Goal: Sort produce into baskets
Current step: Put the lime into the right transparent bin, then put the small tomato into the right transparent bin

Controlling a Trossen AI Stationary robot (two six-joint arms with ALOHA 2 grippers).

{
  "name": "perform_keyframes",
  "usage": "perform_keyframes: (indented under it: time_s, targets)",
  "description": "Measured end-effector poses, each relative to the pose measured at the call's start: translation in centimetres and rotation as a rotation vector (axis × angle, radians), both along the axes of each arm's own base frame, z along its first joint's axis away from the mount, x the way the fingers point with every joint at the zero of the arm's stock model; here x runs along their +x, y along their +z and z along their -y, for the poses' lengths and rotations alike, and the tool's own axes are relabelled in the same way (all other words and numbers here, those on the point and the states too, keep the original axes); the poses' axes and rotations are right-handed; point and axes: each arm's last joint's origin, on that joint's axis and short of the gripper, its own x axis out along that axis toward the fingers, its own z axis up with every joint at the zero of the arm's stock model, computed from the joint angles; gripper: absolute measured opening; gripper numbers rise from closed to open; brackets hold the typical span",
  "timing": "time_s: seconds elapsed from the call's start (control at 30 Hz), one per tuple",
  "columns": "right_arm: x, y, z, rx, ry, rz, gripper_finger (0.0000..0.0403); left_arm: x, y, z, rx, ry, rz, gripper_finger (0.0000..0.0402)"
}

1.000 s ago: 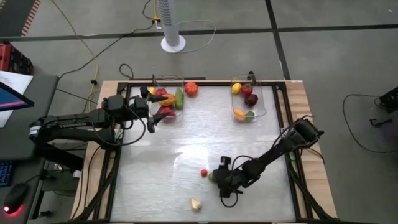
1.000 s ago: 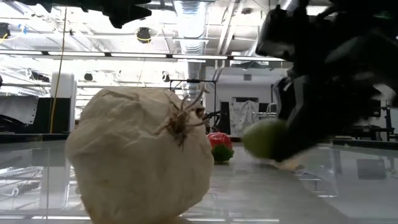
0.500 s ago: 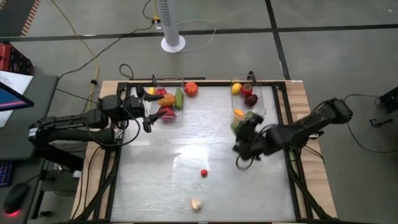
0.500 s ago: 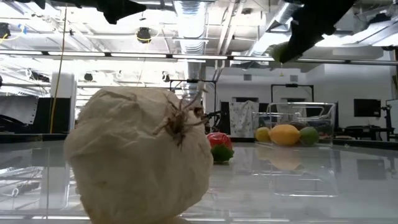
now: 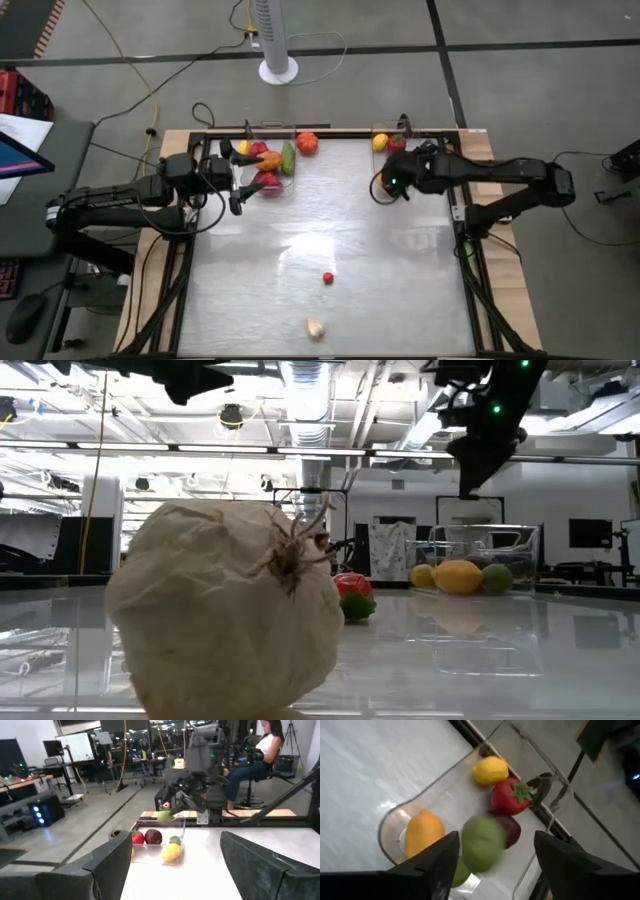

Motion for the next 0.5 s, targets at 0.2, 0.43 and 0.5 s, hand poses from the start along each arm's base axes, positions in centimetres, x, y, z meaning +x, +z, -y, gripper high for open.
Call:
perform_keyframes:
  time_s: [0.2, 0.43, 0.5]
  targets:
    - [0.2, -0.1, 0.1, 0.082, 0.041, 0.020, 0.0336, 0.0, -0.2, 0.0, -0.013, -0.001, -0.020, 0.0290]
    - [4.3, 0.7, -7.3, 0.178, 0.440, 0.316, 0.0355, 0.0, -0.5, 0.0, -0.017, 0.000, -0.047, 0.0290]
    - [5.5, 0.5, -10.1, 0.185, 0.553, 0.383, 0.0353, 0.0, -0.5, 0.0, -0.017, 0.000, -0.051, 0.0290]
